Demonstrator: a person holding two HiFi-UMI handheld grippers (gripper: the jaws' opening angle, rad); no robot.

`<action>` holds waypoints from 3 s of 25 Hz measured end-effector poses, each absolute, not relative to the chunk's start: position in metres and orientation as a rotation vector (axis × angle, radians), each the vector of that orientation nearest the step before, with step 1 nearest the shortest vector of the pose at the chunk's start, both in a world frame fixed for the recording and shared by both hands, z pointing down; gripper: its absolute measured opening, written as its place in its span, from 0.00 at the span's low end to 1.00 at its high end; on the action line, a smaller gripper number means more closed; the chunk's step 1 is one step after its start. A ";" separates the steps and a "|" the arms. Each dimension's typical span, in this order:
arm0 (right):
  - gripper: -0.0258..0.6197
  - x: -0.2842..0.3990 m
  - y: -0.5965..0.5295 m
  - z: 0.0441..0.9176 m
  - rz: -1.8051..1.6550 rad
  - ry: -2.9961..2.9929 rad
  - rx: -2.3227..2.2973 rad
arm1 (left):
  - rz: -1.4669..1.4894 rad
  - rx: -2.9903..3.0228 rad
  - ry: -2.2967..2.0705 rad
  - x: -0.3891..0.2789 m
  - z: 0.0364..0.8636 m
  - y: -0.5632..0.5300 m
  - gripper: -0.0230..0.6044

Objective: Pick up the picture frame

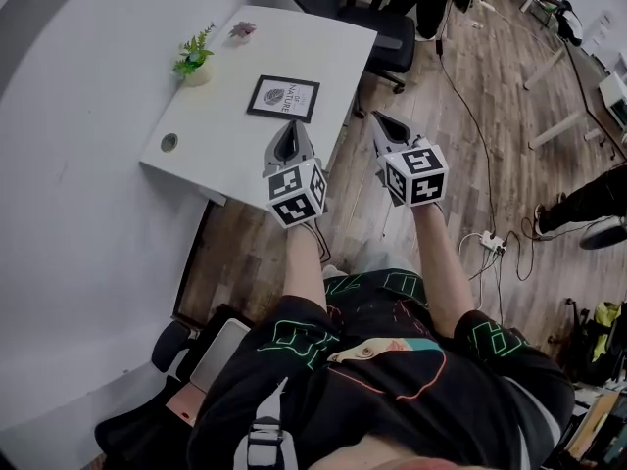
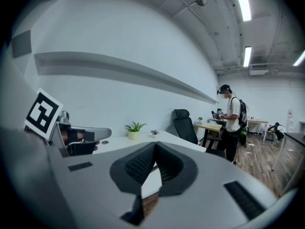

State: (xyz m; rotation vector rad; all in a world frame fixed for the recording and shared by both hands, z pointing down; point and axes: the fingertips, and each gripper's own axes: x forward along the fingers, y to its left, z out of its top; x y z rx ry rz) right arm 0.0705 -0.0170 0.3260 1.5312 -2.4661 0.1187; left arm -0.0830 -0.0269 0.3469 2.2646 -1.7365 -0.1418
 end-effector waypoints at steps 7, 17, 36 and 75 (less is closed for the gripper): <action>0.04 0.078 -0.041 0.333 0.150 -2.482 1.539 | -0.111 2.262 -1.749 -0.079 0.354 -0.045 0.05; 0.04 0.059 -0.116 0.356 0.201 -2.543 1.405 | -0.014 2.155 -1.842 -0.094 0.380 -0.103 0.05; 0.04 0.033 -0.248 0.452 0.469 -2.551 1.101 | 0.230 1.778 -1.922 -0.117 0.490 -0.186 0.05; 0.16 -0.084 -0.325 0.549 0.227 -2.418 0.266 | 0.184 1.174 -1.982 -0.151 0.579 -0.203 0.17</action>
